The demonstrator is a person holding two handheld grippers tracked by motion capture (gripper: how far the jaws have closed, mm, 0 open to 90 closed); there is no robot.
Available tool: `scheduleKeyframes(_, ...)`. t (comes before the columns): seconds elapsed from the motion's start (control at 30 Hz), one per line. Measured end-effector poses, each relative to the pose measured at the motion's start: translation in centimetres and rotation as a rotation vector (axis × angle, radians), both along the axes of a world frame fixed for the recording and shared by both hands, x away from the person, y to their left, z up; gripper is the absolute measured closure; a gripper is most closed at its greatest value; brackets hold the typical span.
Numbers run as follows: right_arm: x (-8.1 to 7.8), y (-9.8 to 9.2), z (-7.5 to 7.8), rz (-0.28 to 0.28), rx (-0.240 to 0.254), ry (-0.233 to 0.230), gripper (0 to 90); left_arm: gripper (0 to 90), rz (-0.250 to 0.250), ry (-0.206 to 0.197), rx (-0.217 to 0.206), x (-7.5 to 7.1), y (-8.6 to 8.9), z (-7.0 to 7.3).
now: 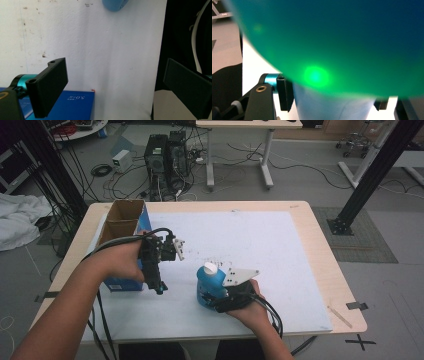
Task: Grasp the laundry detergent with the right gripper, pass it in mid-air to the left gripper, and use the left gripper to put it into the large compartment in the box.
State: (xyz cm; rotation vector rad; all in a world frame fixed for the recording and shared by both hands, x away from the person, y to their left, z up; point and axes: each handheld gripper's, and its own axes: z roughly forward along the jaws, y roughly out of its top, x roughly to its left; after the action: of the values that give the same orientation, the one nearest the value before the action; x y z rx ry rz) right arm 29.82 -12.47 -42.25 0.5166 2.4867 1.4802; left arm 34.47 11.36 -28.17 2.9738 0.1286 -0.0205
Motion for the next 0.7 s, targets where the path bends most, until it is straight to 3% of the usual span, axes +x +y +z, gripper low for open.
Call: scheduleKeyframes(0.7, -0.03, 0.01, -0.17, 0.018, 0.038, -0.011, 45.2, 5.5, 0.003, 0.012, 0.013, 0.06, -0.12, -0.22)
